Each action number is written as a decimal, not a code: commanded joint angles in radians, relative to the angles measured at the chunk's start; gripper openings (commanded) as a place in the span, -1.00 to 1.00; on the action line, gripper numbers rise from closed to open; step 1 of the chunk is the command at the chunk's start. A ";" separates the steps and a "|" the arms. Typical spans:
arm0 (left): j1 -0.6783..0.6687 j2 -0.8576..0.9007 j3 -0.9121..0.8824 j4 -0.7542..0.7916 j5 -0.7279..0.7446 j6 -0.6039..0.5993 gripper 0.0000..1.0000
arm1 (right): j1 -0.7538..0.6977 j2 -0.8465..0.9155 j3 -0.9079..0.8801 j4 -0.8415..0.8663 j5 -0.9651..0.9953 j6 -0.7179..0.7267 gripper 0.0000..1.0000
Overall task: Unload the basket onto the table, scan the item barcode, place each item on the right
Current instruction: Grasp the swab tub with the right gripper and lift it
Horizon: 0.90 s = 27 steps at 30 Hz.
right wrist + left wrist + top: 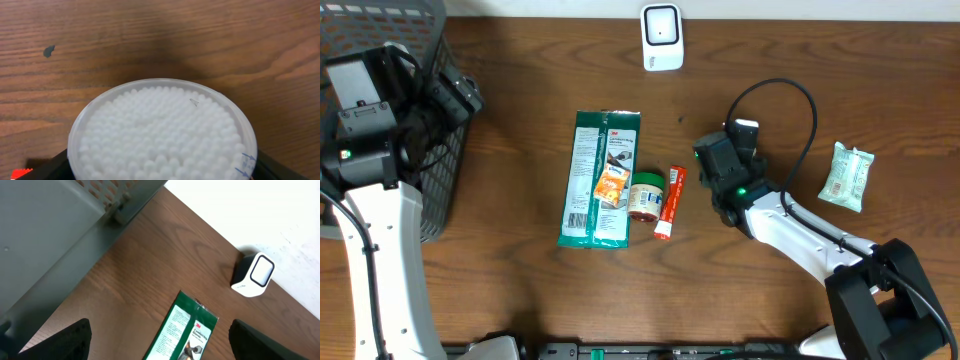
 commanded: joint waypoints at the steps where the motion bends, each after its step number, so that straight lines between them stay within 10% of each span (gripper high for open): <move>1: 0.003 -0.005 0.016 0.000 -0.013 0.000 0.71 | 0.006 -0.006 -0.004 -0.001 0.035 -0.008 0.45; 18: 0.003 -0.005 0.016 0.000 -0.013 0.000 0.72 | 0.002 0.105 -0.004 0.338 0.087 -0.122 0.12; 27: 0.003 -0.005 0.016 0.000 -0.013 0.000 0.71 | 0.002 0.129 -0.003 0.371 0.088 -0.175 0.46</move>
